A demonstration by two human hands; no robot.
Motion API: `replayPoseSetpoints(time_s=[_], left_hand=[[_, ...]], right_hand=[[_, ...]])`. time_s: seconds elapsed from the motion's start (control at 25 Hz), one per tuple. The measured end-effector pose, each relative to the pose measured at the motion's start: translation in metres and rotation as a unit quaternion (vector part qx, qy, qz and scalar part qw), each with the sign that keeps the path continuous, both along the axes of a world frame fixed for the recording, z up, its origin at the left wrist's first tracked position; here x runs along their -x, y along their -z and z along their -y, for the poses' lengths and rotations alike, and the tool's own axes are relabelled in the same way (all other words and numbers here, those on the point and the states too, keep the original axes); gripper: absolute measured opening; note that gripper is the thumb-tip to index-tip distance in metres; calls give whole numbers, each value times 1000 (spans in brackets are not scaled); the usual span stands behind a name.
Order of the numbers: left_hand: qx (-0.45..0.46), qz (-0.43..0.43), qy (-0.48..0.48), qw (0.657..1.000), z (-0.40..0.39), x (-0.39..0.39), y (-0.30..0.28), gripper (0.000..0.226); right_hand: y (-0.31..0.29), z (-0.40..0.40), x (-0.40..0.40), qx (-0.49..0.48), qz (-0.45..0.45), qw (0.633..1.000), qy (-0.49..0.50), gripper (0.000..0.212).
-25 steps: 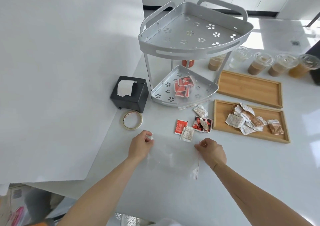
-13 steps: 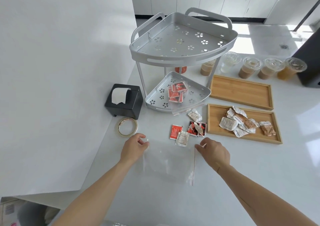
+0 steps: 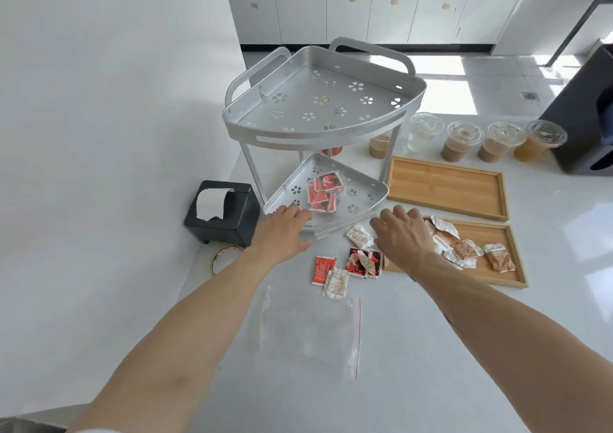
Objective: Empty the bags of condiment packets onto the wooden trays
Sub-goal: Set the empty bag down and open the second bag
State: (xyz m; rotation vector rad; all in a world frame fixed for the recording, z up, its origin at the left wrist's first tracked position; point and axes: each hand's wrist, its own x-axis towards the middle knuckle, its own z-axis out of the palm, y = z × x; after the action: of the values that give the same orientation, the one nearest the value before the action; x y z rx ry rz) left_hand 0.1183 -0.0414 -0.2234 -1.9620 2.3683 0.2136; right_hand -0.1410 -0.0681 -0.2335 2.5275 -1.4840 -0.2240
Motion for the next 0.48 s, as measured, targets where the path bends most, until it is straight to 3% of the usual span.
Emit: replayPoseSetpoints(time_s=[0.24,0.36,0.48], left_hand=[[-49,36,17,998,26,38,3,77],[-26,32,16,999,26,44,10,60],[5,8,28,1000,24,40,11,37]], right_hand=[[12,27,-9,-1,26,999,-27,51],[20,33,-13,-18,27,999,-17,61],[23,38,-18,-15,41,999,-11,56]])
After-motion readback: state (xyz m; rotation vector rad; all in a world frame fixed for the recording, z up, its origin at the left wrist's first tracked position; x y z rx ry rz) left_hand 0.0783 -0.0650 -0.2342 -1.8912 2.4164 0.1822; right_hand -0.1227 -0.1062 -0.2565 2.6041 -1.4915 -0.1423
